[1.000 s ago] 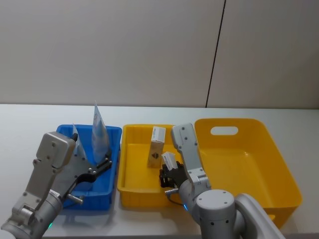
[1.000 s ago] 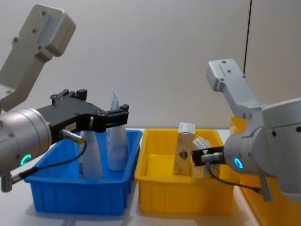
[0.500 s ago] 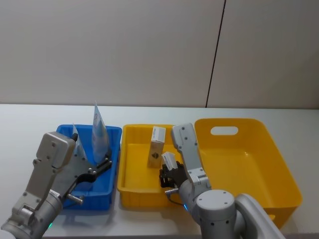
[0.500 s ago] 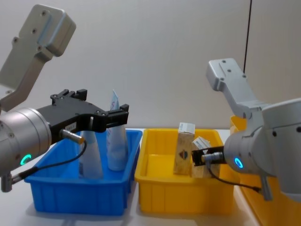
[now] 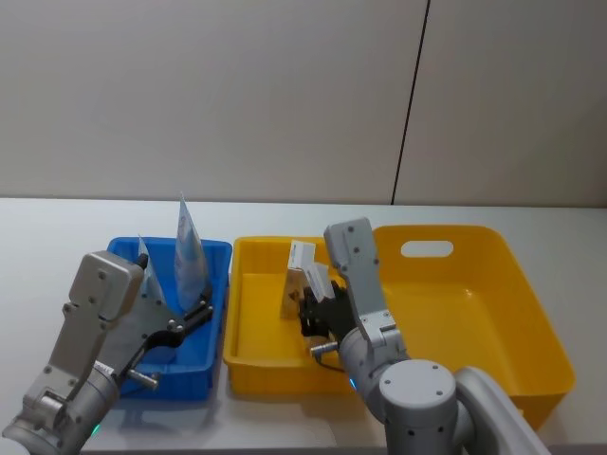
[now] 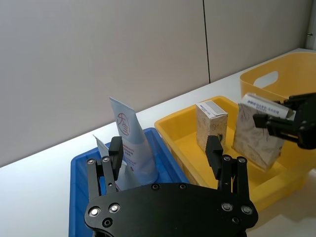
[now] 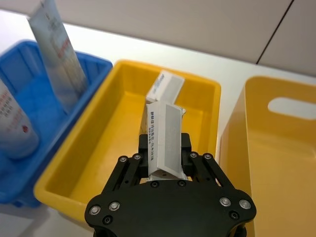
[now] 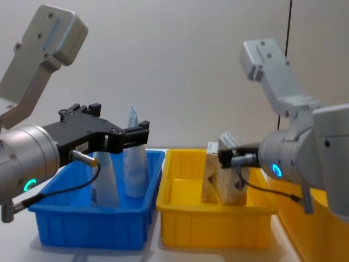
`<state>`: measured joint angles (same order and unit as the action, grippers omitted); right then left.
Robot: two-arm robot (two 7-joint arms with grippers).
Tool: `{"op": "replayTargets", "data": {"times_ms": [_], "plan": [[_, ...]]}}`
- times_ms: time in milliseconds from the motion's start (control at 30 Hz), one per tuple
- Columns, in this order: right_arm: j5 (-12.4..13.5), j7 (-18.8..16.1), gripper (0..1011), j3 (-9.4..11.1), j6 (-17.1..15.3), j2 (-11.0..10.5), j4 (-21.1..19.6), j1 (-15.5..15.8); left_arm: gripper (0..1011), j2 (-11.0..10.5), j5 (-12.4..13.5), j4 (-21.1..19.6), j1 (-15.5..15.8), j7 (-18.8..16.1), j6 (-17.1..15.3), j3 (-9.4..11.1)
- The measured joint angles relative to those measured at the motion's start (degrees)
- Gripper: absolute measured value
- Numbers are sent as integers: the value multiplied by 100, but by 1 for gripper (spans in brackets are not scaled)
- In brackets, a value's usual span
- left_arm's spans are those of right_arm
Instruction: Bimanual collaborative sorting of washing and personal care products
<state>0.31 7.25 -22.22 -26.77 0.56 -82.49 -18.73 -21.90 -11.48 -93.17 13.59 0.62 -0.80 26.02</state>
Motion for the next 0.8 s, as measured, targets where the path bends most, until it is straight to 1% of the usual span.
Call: {"op": "replayTargets", "data": {"times_ms": [133, 233, 333, 433, 500, 533, 733, 800], "plan": [[16, -76, 327, -2, 106, -13, -182, 47, 1001, 0, 0, 0, 0, 0, 0, 0], [88, -206, 327, 8, 184, -21, -420, 87, 1001, 0, 0, 0, 0, 0, 0, 0], [130, -275, 327, 16, 213, -24, -575, 109, 1001, 0, 0, 0, 0, 0, 0, 0], [180, -366, 327, 36, 249, -28, -836, 136, 1001, 0, 0, 0, 0, 0, 0, 0], [197, -393, 327, 45, 260, -32, -940, 142, 1001, 0, 0, 0, 0, 0, 0, 0], [208, -419, 327, 60, 273, -40, -1064, 151, 1001, 0, 0, 0, 0, 0, 0, 0], [190, -454, 327, 114, 317, -96, -1419, 184, 1001, 0, 0, -1, 0, 0, 0, 0], [137, -443, 327, 145, 331, -132, -1560, 211, 1001, 0, 0, 0, 0, 0, 0, 0]]}}
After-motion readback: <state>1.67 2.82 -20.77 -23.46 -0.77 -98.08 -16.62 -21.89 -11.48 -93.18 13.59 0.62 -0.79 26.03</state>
